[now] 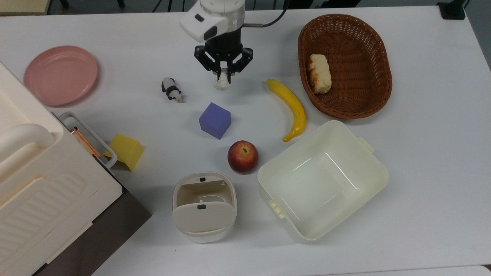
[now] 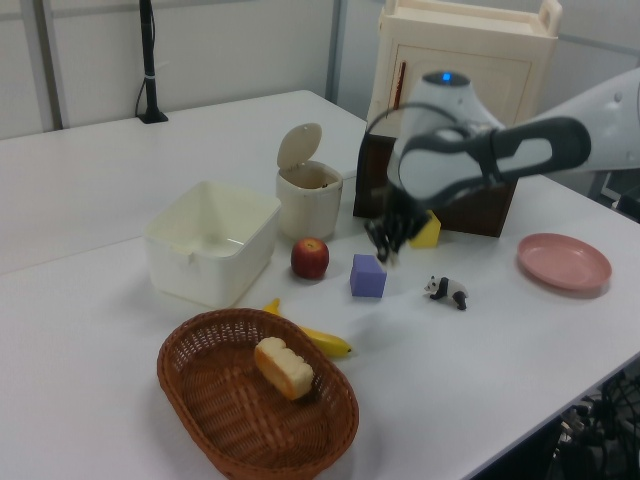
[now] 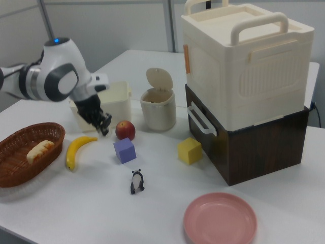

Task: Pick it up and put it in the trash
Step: 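Lift the tissue and carry it over the small white trash bin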

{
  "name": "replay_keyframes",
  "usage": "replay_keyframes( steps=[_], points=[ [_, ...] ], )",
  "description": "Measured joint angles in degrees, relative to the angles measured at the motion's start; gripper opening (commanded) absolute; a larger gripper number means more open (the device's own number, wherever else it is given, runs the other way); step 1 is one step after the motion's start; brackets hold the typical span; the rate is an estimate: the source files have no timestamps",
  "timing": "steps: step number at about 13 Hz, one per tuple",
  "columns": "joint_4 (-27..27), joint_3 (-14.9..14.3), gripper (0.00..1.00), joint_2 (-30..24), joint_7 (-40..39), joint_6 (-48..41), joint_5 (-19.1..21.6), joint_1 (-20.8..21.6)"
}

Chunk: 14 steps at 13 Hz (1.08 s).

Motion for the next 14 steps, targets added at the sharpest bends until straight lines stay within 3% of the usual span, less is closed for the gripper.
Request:
replay_keyframes(
  steps=[3, 7, 10, 14],
  points=[
    [10.6, -0.4, 0.2, 3.3, 0.0, 0.0, 0.3, -0.1],
    [25.4, -1.6, 0.2, 15.0, 0.0, 0.0, 0.2, -0.2],
    [32.2, -2.5, 0.2, 21.2, 0.0, 0.0, 0.1, -0.2],
    [37.8, -4.3, 0.2, 24.2, 0.0, 0.6, 0.0, -0.3]
  ],
)
